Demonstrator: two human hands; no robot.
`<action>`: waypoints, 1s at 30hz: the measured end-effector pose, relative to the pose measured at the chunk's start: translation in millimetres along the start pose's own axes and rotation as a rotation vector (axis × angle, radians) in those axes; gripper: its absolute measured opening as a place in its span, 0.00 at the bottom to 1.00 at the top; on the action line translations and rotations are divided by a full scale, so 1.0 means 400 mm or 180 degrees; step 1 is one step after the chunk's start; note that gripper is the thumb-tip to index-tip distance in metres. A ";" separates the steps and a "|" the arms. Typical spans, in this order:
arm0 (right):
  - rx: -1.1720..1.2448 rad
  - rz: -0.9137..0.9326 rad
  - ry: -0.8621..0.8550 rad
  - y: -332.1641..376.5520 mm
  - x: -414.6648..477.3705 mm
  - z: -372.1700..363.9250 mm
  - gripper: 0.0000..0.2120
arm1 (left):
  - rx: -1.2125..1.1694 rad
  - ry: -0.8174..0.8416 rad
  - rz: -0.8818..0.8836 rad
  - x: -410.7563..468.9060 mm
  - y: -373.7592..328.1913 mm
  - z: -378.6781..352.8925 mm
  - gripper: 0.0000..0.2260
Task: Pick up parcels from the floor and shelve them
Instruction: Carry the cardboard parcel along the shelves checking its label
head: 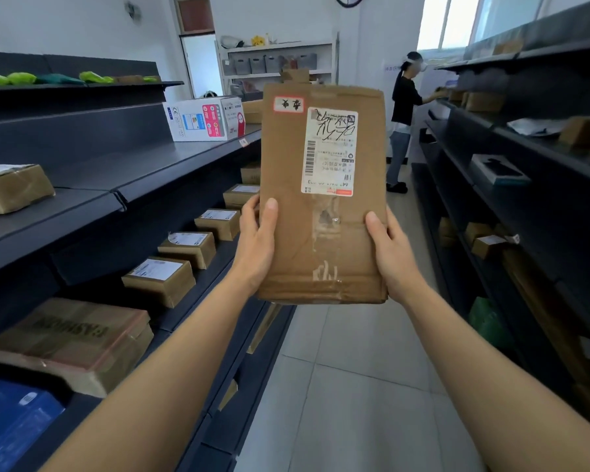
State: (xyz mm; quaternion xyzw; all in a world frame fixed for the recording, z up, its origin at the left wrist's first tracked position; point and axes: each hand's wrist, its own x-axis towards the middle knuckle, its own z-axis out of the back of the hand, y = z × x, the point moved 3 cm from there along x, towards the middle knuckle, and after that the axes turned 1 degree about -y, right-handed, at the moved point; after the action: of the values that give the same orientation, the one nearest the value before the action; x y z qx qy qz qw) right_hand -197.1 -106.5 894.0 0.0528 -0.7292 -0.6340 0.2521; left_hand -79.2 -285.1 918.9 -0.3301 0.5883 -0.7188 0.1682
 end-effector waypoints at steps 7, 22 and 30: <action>-0.0190 0.0424 -0.0509 0.043 0.015 0.037 0.23 | -0.0171 0.0200 -0.0400 0.053 -0.034 -0.049 0.24; -0.0499 0.0657 -0.0836 -0.011 0.290 0.315 0.23 | -0.0333 0.0506 -0.0588 0.299 0.008 -0.421 0.23; -0.0763 0.0700 -0.1158 -0.060 0.449 0.464 0.25 | -0.0489 0.0817 -0.0624 0.460 0.053 -0.622 0.23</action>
State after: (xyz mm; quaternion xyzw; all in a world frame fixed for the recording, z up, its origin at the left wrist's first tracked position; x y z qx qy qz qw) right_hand -439.5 -15.9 912.2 -0.1722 -0.6835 -0.6838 0.1886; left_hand -383.1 -223.8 927.1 -0.3033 0.6231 -0.7209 -0.0049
